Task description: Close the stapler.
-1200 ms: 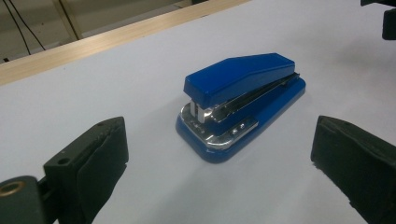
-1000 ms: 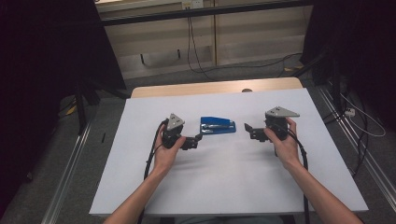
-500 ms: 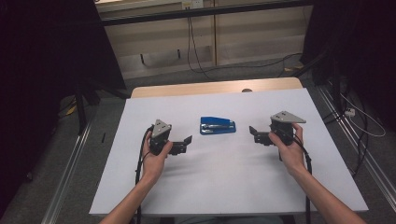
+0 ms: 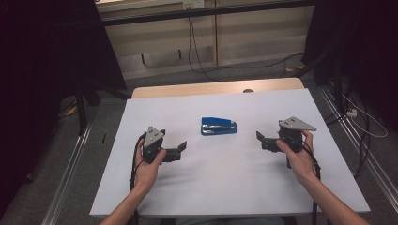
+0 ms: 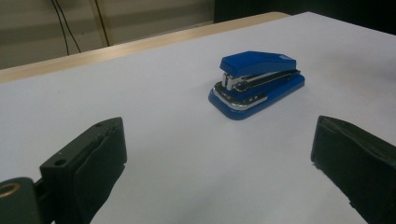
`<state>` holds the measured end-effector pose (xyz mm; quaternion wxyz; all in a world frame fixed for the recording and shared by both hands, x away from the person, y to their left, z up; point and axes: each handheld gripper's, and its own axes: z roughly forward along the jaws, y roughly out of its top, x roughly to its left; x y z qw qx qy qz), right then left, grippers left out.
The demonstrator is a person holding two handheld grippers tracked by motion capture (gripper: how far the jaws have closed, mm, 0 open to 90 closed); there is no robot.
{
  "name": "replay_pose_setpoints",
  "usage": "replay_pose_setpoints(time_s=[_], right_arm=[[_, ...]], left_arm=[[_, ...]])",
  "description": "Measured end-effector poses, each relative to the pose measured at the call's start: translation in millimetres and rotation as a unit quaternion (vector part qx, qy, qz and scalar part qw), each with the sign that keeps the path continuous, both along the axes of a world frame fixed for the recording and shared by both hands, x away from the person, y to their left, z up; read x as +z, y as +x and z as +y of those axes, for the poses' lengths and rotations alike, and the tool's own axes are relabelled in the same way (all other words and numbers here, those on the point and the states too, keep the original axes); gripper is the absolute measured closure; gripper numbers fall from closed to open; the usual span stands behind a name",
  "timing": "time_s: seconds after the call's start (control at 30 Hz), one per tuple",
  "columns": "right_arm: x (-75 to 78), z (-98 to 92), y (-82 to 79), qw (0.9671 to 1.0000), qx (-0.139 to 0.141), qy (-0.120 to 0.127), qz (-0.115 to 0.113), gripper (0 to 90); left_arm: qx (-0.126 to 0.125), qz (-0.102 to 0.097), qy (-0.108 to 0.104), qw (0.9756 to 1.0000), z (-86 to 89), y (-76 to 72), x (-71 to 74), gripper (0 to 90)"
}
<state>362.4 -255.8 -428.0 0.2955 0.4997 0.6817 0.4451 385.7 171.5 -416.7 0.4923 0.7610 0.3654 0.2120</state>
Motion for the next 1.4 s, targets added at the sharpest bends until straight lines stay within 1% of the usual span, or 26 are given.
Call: replay_pose_setpoints(time_s=[0.07,0.1,0.13,0.2,0.37,0.5,0.53,0.6,0.7,0.83,0.9,0.97,1.07,1.1,1.27,1.4], right_arm=[[-0.7,-1.7,-4.0,1.0000,-0.004,0.002,-0.002,2.8],[-0.8,-2.7,-6.4,1.0000,-0.004,0.003,-0.006,2.8],[-0.7,-3.1,-7.8,1.0000,-0.004,0.003,-0.008,2.8],[0.0,-4.1,-11.2,0.9999,-0.004,0.003,-0.011,2.8],[1.9,-6.5,-21.3,0.9999,-0.005,0.002,-0.013,2.8],[0.5,-10.3,-30.2,0.9999,-0.007,0.000,-0.010,2.7],[0.3,-11.1,-31.6,0.9999,-0.008,0.002,-0.010,2.7],[-0.3,-13.2,-35.0,0.9998,-0.010,0.006,-0.014,2.7],[-0.5,-15.5,-39.0,0.9998,-0.010,0.006,-0.016,2.7],[-0.2,-17.4,-44.8,0.9997,-0.012,0.007,-0.019,2.7],[-0.7,-18.4,-47.9,0.9997,-0.012,0.006,-0.021,2.8],[-0.9,-18.8,-50.2,0.9997,-0.013,0.006,-0.021,2.8],[-1.0,-19.5,-53.6,0.9996,-0.011,0.007,-0.023,3.2],[-0.8,-19.6,-54.9,0.9997,-0.010,0.007,-0.022,3.2],[-0.8,-21.4,-61.9,0.9995,-0.013,0.007,-0.026,3.2],[-1.6,-24.8,-67.9,0.9994,-0.020,0.010,-0.028,3.2]], left_arm=[[0.006,-0.002,0.001,1.0000,2.3,-3.4,0.8,3.6],[0.007,-0.004,0.001,1.0000,3.0,-4.8,1.1,3.6],[0.004,-0.008,0.002,1.0000,5.0,-6.9,1.6,3.6],[0.009,-0.011,-0.002,0.9999,7.8,-11.1,2.2,3.5],[0.013,-0.011,-0.007,0.9998,16.4,-17.6,2.5,3.5],[0.021,-0.012,-0.005,0.9997,22.9,-21.9,3.1,3.5],[0.022,-0.010,-0.002,0.9997,24.2,-23.4,3.5,3.5],[0.025,-0.013,-0.001,0.9996,25.1,-26.9,3.4,3.5],[0.021,-0.016,0.002,0.9997,27.1,-32.8,4.0,3.5],[0.021,-0.021,-0.002,0.9996,31.7,-38.9,6.1,3.5],[0.022,-0.021,-0.003,0.9995,33.9,-42.6,5.9,3.5],[0.020,-0.018,0.002,0.9996,36.4,-45.6,4.9,3.5],[0.019,-0.015,0.002,0.9997,38.8,-48.8,3.2,3.5],[0.020,-0.015,0.000,0.9997,39.4,-49.9,2.9,3.5],[0.024,-0.018,0.001,0.9995,45.6,-54.7,3.0,3.5],[0.029,-0.019,0.009,0.9993,49.1,-58.5,0.7,3.5]])
